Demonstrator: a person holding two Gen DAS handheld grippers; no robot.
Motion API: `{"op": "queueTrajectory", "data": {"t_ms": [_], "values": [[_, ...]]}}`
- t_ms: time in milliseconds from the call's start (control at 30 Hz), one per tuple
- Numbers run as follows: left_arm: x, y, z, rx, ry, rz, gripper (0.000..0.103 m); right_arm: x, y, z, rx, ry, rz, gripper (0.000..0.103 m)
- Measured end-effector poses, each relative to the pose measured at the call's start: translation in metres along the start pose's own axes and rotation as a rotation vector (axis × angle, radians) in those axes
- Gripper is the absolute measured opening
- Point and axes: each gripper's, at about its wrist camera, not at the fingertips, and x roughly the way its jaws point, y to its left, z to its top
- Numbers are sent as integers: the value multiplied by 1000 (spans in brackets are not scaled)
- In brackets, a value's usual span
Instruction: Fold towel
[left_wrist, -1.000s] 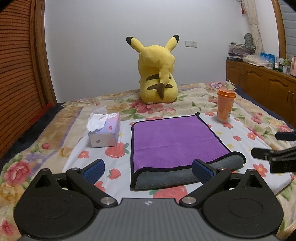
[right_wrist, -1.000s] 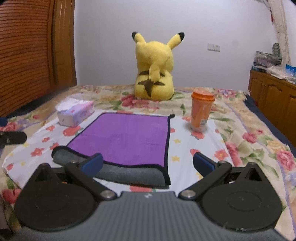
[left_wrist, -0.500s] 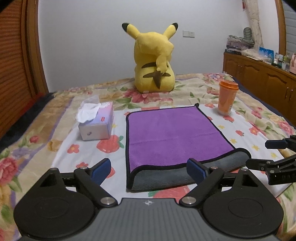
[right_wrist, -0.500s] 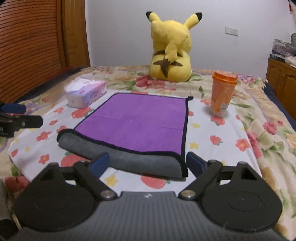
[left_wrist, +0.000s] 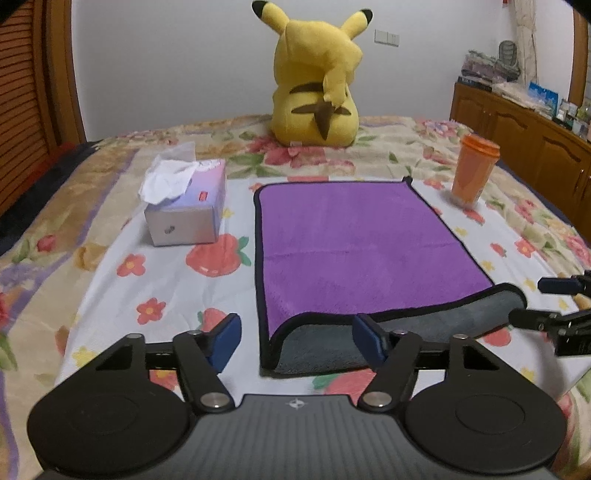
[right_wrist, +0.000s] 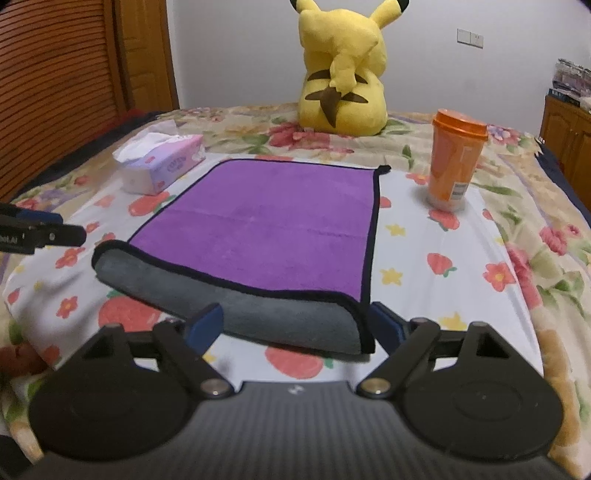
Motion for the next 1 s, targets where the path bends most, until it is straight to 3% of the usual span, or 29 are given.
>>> {"op": "queueTrajectory", "data": {"t_ms": [367,733,1000], "values": [[24,12,0,-6,49,-20,50,20,-22,6,60,42,10,80],[39,11,-2,32,71,-1,45,33,-40,8,146,97,82,76],[50,16,-6,19,105,-14,28,38,-52,9,198,134,141,66]]}}
